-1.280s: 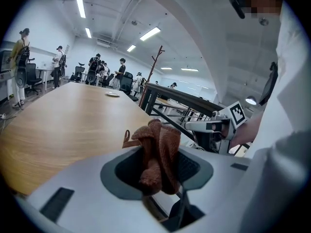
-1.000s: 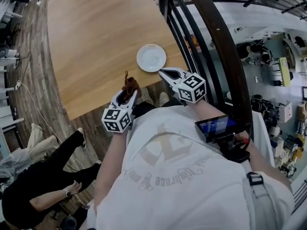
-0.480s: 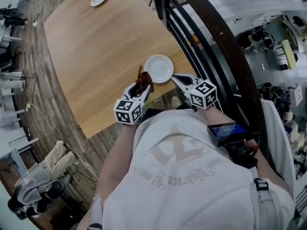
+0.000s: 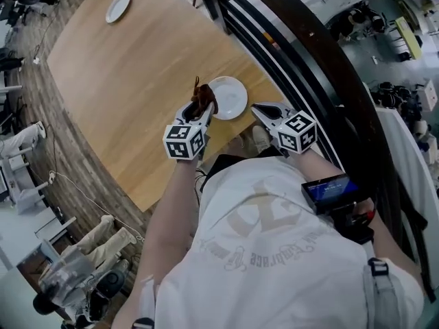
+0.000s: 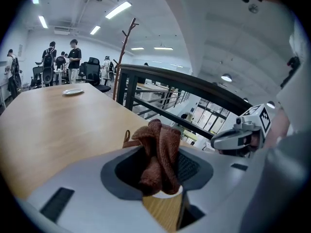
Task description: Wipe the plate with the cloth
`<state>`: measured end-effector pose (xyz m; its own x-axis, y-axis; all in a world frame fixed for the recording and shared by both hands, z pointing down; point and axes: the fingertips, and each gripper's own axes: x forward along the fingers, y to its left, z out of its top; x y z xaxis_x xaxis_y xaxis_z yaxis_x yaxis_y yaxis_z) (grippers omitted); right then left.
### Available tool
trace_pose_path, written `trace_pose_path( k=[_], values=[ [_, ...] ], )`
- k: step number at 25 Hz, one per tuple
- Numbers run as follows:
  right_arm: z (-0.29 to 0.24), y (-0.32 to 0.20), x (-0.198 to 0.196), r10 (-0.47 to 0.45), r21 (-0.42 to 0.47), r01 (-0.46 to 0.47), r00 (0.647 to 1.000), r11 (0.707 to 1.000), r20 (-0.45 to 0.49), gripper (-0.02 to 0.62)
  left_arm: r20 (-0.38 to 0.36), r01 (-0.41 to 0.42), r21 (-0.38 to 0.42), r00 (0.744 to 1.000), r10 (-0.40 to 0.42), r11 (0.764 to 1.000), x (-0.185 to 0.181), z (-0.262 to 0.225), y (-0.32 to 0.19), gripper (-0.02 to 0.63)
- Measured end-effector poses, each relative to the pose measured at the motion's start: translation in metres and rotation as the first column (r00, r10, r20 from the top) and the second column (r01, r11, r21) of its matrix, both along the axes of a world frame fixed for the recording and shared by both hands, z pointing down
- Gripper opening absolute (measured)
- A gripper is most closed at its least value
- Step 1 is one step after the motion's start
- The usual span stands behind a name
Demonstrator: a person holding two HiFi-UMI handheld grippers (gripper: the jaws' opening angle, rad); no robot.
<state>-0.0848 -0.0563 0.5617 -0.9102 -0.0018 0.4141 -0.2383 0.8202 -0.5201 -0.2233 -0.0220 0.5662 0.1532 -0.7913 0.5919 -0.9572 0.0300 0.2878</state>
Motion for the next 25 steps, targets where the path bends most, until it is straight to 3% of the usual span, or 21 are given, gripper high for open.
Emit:
trace_pose_path(
  k=[12, 17, 25],
  values=[
    [0.003, -0.017, 0.040, 0.127, -0.018, -0.127, 0.992, 0.992, -0.019, 0.014, 0.075, -0.052, -0.092, 0.995, 0.059, 0.994, -0.007, 0.028, -0.063, 0.169],
    [0.007, -0.021, 0.061, 0.195, -0.041, -0.196, 0.980, 0.980, -0.032, 0.014, 0.091, -0.117, -0.125, 0.987, 0.129, 0.985, 0.014, 0.040, -0.082, 0.170],
    [0.008, -0.029, 0.082, 0.251, -0.053, -0.253, 0.967, 0.966, -0.038, 0.014, 0.076, -0.254, -0.115, 0.962, 0.263, 0.960, 0.069, 0.040, -0.103, 0.170]
  ],
)
